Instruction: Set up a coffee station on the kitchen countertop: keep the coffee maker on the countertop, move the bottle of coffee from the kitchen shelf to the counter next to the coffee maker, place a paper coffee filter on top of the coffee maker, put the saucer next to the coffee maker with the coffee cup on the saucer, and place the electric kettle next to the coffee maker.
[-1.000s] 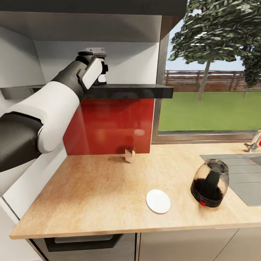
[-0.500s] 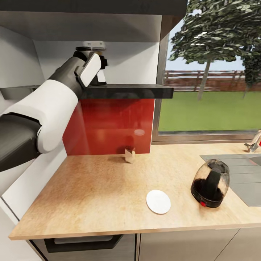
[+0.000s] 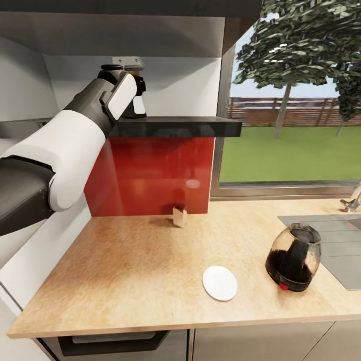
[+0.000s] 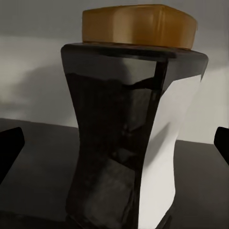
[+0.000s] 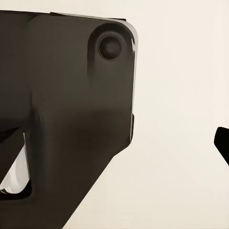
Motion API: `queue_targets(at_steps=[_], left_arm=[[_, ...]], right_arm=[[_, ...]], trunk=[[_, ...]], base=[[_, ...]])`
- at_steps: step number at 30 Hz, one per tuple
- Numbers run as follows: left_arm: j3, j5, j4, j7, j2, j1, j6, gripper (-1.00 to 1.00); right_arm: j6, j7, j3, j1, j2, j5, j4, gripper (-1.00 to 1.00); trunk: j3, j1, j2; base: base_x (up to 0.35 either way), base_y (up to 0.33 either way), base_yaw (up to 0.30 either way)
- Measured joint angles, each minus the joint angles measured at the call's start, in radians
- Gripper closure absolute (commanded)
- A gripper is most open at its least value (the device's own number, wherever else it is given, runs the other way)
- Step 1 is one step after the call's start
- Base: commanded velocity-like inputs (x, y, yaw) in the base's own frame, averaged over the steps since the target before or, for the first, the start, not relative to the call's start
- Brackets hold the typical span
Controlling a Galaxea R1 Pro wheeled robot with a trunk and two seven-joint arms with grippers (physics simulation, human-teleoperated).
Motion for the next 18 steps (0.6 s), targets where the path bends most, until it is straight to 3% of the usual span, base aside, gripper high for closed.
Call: queue_targets(at_steps=[10, 18], left_arm=[[0.000, 0.000, 0.001, 0.000, 0.000, 0.001, 0.000, -1.00], [0.000, 0.001, -0.003, 0.000, 0.003, 0.041, -0.002, -1.00]], right_arm=[[0.000, 0.000, 0.000, 0.000, 0.000, -0.001, 0.000, -1.00], [0.000, 0.000, -0.001, 0.000, 0.000, -0.001, 0.000, -1.00]], trunk=[[0.000, 0.000, 0.000], [0.000, 0.000, 0.000]], base=[[0.063, 0.000, 0.000], [0.128, 0.000, 0.000]])
